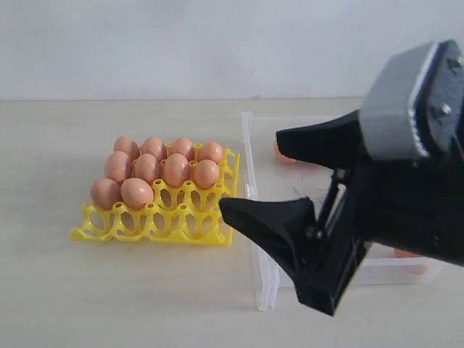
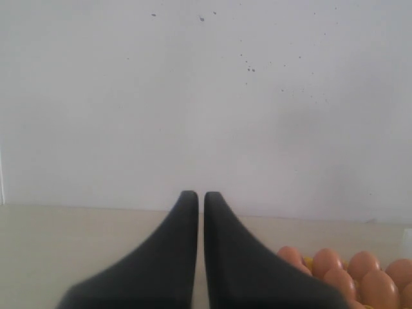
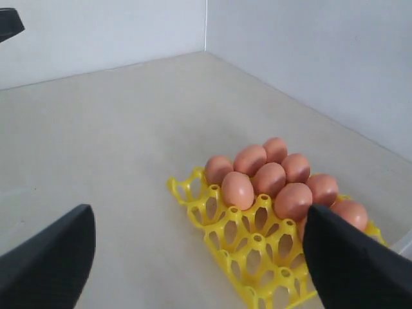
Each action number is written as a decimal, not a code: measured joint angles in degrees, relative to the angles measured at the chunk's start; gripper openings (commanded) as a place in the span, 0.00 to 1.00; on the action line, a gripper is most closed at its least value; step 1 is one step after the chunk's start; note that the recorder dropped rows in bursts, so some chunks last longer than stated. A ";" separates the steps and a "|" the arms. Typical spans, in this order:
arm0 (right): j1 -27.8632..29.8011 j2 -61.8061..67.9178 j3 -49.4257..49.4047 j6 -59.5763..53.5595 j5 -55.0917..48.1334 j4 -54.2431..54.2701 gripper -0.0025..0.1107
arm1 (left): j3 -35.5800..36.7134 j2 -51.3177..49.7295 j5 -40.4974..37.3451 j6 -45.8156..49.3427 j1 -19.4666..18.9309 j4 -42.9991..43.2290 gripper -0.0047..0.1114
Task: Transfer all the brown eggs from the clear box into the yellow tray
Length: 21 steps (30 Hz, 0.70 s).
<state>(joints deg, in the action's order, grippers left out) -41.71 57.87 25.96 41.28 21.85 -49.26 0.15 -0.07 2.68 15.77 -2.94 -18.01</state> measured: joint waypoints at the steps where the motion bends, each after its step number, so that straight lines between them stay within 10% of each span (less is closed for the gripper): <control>1: 0.00 -1.54 -1.14 -0.32 -0.10 0.00 0.73 | 0.00 0.00 0.00 0.00 0.00 0.00 0.07; 21: 0.00 -13.11 -6.16 0.63 -10.73 -0.13 0.73 | 0.00 0.00 0.00 0.00 0.00 0.00 0.07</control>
